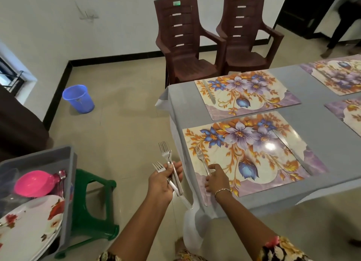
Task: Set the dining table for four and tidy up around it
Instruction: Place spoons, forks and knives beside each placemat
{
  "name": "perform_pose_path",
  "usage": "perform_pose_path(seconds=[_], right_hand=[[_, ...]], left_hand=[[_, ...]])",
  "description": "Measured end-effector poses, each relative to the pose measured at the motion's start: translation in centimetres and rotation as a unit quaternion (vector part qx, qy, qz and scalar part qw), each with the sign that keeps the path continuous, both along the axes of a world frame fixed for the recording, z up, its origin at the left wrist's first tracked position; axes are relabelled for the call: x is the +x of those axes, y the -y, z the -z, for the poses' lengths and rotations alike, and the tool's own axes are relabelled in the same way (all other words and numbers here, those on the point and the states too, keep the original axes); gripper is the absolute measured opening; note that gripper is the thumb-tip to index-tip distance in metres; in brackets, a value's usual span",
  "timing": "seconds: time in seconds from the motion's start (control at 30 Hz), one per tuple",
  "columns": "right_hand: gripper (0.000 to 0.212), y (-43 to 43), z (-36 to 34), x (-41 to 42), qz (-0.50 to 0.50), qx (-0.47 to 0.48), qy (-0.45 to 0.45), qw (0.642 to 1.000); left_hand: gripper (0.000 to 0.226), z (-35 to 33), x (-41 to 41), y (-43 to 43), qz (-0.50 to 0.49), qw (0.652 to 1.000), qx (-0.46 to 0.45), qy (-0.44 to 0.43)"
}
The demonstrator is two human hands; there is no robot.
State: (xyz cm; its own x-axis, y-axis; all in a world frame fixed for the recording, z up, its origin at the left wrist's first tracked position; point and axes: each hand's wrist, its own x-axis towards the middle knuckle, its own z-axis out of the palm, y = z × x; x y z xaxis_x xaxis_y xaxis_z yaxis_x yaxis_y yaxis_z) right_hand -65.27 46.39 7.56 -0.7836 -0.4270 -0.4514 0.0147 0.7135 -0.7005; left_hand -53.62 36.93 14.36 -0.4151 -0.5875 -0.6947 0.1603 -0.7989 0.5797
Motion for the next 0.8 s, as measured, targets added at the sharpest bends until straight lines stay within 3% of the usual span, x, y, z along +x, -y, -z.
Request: perform_pose_path(seconds=[0.2,0.47,0.63,0.8], right_hand=[[0.027,-0.5,-0.4,-0.3,0.023,0.009,0.005,1.0],[0.026,-0.9,-2.5,-1.1,-0.131,0.168,-0.112,0.971],[0.023,-0.9,-2.0,-1.2,-0.155,0.135,-0.135,0.969],[0.038,0.0,-1.6,-1.2,-0.206,0.13,-0.16,0.957]], left_hand=[[0.016,0.8,-0.5,0.2,0.013,1.0,0.012,0.001],[0.018,1.3,-0.9,0.3,0.025,1.0,0.012,0.002],[0.016,1.3,-1.1,0.3,0.024,1.0,0.014,0.007],[0.015,1.6,-1.4,0.8,0.026,0.999,0.018,0.01]])
